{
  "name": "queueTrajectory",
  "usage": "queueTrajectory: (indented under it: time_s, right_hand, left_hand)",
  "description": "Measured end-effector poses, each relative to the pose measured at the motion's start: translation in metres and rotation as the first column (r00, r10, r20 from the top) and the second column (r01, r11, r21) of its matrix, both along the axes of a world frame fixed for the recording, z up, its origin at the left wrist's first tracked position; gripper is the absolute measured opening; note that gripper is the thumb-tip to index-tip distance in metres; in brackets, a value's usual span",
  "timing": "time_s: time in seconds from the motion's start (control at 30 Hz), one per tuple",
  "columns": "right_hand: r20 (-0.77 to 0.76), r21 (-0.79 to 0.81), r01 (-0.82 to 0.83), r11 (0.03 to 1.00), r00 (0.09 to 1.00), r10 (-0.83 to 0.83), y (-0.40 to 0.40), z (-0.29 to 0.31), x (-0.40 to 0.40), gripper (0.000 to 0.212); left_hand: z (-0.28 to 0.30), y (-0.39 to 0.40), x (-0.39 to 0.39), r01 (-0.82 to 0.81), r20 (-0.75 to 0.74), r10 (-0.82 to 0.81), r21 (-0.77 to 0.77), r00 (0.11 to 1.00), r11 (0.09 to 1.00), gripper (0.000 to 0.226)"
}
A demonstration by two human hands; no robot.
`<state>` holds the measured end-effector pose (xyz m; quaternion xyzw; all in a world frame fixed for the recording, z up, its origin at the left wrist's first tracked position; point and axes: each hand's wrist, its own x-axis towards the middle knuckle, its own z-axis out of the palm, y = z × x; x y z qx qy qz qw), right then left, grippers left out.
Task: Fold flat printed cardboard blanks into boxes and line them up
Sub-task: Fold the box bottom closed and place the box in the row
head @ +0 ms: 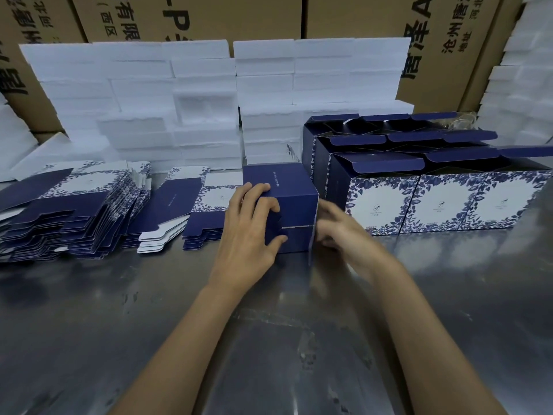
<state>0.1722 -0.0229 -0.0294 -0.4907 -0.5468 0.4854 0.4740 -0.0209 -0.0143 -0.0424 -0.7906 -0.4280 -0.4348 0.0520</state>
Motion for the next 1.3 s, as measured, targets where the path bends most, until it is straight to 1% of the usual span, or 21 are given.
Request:
queueTrajectory:
  time_s: [0.03,0.1,0.13,0.2,0.27,0.37,0.43,0.53,0.6,0.67,0.77,1.07,1.3]
  right_hand:
    - [0.032,-0.003,-0.051,0.999,0.998,0.051,0.000,-0.004,0.001,0.075]
    - [0.041,0.008,-0.112,0.994,0.993,0.111,0.000,-0.008,0.002,0.081]
    - [0.030,0.018,-0.110,0.994,0.994,0.109,0.001,-0.009,0.001,0.084]
    - [0.019,0.038,-0.048,0.998,0.999,0.047,0.005,-0.013,-0.003,0.090]
    - [0.047,0.062,0.013,0.998,0.999,-0.016,0.007,-0.017,-0.007,0.096]
    - [0.112,0.111,0.056,0.992,0.991,-0.069,0.008,-0.021,-0.012,0.097]
    - [0.162,0.143,0.118,0.983,0.977,-0.141,0.008,-0.024,-0.014,0.092]
    - [0.206,0.217,0.214,0.952,0.944,-0.259,0.009,-0.028,-0.018,0.068]
    - [0.239,0.273,0.253,0.928,0.917,-0.320,0.010,-0.029,-0.021,0.053]
    - [0.275,0.312,0.281,0.907,0.887,-0.370,0.008,-0.028,-0.023,0.044]
    - [0.283,0.331,0.316,0.889,0.866,-0.413,0.006,-0.027,-0.026,0.040]
    - [0.304,0.368,0.397,0.841,0.804,-0.512,0.005,-0.025,-0.030,0.038]
    - [0.325,0.383,0.419,0.823,0.773,-0.544,0.005,-0.025,-0.031,0.039]
  left_hand:
    - [0.000,0.000,0.001,0.003,0.011,-0.003,-0.007,1.000,1.000,0.058]
    - [-0.001,0.001,0.002,0.021,0.032,-0.020,-0.014,0.999,1.000,0.059]
    - [-0.002,0.002,0.002,0.032,0.039,-0.031,-0.012,0.999,0.999,0.058]
    - [-0.004,0.002,0.002,0.052,0.064,-0.051,-0.022,0.997,0.998,0.058]
    - [-0.005,0.001,0.002,0.067,0.151,-0.054,-0.084,0.987,0.994,0.071]
    - [-0.004,-0.001,-0.002,0.132,0.306,-0.055,-0.237,0.950,0.963,0.103]
    - [-0.004,-0.001,-0.005,0.176,0.377,-0.045,-0.322,0.925,0.930,0.111]
    - [0.000,-0.003,-0.003,0.242,0.459,-0.030,-0.411,0.888,0.879,0.109]
    - [0.000,-0.004,0.000,0.243,0.473,-0.023,-0.410,0.881,0.879,0.103]
    - [-0.001,-0.005,0.001,0.247,0.489,-0.021,-0.402,0.872,0.882,0.099]
    - [-0.001,-0.006,0.002,0.241,0.485,-0.018,-0.401,0.874,0.884,0.096]
    - [0.002,-0.010,0.005,0.211,0.457,-0.008,-0.394,0.889,0.895,0.090]
    - [0.003,-0.012,0.007,0.212,0.462,-0.005,-0.398,0.887,0.892,0.090]
